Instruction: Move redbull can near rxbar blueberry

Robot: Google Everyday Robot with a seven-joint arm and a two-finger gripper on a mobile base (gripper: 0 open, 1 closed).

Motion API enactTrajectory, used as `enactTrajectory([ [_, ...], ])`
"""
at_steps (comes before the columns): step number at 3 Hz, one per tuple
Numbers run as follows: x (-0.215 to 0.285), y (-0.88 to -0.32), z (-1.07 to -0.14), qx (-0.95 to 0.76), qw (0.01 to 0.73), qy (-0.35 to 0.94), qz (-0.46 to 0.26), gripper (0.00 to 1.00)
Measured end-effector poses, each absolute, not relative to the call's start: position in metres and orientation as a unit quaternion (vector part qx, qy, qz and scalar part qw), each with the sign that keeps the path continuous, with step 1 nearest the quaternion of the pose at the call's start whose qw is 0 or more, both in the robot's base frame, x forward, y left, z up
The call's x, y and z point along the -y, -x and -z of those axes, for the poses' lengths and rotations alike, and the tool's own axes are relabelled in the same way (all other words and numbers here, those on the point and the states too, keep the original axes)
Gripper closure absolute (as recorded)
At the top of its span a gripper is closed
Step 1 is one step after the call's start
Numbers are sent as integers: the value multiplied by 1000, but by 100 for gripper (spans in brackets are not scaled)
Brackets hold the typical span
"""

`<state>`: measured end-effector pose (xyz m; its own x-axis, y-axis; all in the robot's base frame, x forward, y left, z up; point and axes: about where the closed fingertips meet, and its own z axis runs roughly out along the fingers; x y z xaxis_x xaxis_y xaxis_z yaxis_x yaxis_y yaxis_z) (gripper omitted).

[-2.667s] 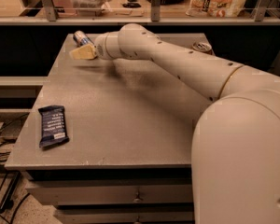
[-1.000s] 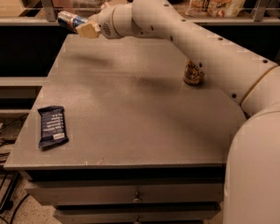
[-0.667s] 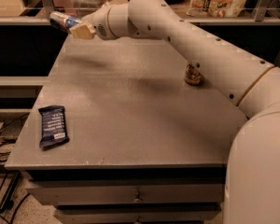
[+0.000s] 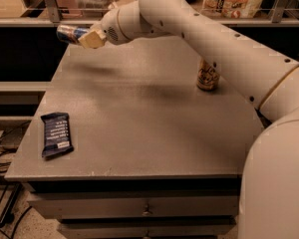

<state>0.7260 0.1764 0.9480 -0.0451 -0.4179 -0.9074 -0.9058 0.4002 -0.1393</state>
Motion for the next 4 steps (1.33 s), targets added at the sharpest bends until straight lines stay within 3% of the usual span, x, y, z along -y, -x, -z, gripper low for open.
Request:
enactTrajectory([
  [2, -165, -657, -926, -686, 421, 545, -234, 100],
  [4, -170, -594, -889, -686, 397, 548, -267, 100],
])
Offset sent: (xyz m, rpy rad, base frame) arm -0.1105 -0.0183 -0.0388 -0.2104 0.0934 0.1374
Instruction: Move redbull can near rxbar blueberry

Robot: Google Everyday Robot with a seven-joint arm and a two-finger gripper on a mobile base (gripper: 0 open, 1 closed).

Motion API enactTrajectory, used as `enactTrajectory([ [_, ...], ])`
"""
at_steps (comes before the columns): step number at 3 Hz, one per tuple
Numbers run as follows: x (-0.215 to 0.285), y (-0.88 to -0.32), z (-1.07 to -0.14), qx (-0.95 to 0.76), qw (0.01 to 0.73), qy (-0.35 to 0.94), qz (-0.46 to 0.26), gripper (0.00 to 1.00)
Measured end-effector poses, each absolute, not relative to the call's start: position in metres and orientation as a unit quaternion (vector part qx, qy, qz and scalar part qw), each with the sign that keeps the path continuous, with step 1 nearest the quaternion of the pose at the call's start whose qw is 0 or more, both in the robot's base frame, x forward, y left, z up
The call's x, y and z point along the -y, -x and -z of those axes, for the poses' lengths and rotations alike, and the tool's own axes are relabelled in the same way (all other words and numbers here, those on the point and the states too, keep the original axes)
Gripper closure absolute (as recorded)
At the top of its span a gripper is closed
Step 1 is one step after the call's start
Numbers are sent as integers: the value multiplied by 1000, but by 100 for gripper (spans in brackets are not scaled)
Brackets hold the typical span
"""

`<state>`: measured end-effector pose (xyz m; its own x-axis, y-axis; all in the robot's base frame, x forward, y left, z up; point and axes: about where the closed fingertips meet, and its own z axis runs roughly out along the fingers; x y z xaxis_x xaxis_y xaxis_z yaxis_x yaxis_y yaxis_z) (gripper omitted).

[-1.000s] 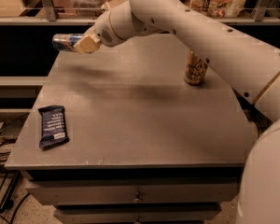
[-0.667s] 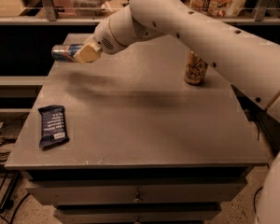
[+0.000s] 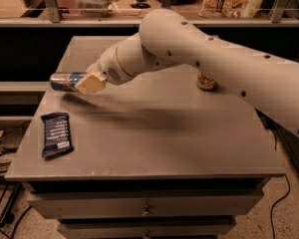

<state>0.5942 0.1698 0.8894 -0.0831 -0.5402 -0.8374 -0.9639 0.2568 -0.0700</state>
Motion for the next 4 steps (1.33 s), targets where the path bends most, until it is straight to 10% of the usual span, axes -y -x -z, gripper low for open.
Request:
enactTrajectory([
  [1, -173, -570, -874, -686, 394, 539, -288, 100],
  [4, -173, -537, -855, -702, 391, 502, -321, 35],
])
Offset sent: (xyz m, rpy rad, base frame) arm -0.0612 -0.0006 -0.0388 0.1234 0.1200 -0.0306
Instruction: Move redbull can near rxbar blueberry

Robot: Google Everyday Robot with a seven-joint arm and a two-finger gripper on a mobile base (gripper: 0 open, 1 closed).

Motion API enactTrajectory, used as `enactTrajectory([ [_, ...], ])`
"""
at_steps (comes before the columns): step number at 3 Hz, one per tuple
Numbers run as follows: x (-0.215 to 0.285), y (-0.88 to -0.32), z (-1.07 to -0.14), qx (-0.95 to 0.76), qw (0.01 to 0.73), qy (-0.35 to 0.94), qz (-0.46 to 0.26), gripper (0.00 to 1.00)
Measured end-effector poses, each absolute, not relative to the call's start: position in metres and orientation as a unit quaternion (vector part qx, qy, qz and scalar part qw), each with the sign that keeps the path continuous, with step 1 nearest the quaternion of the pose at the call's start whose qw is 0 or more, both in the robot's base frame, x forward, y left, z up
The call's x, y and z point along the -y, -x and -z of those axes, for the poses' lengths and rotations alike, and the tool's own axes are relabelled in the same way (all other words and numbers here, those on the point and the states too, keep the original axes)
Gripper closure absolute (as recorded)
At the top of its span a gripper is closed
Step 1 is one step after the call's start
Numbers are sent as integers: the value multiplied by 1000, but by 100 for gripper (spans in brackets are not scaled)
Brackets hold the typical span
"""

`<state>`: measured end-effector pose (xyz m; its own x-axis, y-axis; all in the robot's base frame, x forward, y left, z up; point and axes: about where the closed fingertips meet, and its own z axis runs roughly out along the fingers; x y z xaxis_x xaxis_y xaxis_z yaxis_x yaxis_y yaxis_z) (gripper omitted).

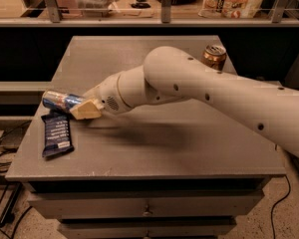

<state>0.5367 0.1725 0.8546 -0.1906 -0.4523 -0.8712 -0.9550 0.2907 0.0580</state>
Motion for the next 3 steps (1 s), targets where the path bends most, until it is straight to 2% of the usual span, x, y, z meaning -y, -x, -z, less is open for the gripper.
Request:
enactTrajectory([
  [1, -174, -535, -858, -699, 401, 498, -320, 12],
  [2, -177, -534, -864, -692, 415, 496, -320, 0],
  [3, -177, -534, -864, -692, 415, 496, -320, 0],
])
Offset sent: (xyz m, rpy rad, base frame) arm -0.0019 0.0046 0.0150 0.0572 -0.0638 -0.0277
